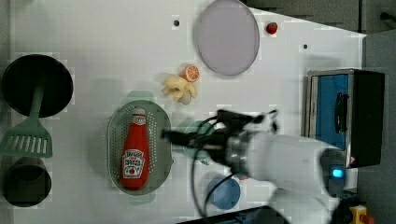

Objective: Pick Ketchup from the table and place it in strainer.

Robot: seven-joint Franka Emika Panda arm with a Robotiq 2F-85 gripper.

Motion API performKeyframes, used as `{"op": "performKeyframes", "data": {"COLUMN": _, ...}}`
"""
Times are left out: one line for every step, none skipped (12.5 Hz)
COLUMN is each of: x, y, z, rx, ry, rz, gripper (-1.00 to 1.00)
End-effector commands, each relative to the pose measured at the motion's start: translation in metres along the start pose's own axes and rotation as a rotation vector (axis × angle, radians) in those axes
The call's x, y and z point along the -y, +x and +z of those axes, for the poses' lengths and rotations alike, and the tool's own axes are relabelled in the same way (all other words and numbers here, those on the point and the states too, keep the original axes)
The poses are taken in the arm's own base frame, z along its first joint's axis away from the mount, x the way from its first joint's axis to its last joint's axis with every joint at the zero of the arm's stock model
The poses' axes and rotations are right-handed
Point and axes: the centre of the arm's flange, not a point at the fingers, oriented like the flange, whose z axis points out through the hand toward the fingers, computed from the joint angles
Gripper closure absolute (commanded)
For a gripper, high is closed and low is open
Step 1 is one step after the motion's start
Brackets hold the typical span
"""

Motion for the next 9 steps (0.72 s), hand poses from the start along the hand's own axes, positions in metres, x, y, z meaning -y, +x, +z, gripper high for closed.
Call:
{"op": "performKeyframes", "data": {"x": -0.064, "y": 0.067, "z": -0.059, "rx": -0.087, "ry": -0.057, "rz": 0.219, "gripper": -1.0}}
{"op": "performKeyframes", "data": {"x": -0.09, "y": 0.082, "z": -0.081, "rx": -0.108, "ry": -0.09, "rz": 0.272, "gripper": -1.0}}
{"op": "performKeyframes", "data": {"x": -0.116, "y": 0.094, "z": -0.104, "rx": -0.128, "ry": -0.12, "rz": 0.319, "gripper": -1.0}}
{"op": "performKeyframes", "data": {"x": -0.142, "y": 0.104, "z": -0.131, "rx": -0.147, "ry": -0.143, "rz": 0.37, "gripper": -1.0}}
{"op": "performKeyframes", "data": {"x": -0.166, "y": 0.11, "z": -0.156, "rx": -0.153, "ry": -0.168, "rz": 0.417, "gripper": -1.0}}
{"op": "performKeyframes", "data": {"x": -0.19, "y": 0.112, "z": -0.18, "rx": -0.146, "ry": -0.192, "rz": 0.469, "gripper": -1.0}}
{"op": "performKeyframes", "data": {"x": -0.21, "y": 0.113, "z": -0.205, "rx": -0.145, "ry": -0.204, "rz": 0.512, "gripper": -1.0}}
{"op": "performKeyframes", "data": {"x": -0.226, "y": 0.113, "z": -0.228, "rx": -0.144, "ry": -0.209, "rz": 0.537, "gripper": -1.0}}
{"op": "performKeyframes", "data": {"x": -0.239, "y": 0.112, "z": -0.249, "rx": -0.135, "ry": -0.215, "rz": 0.542, "gripper": -1.0}}
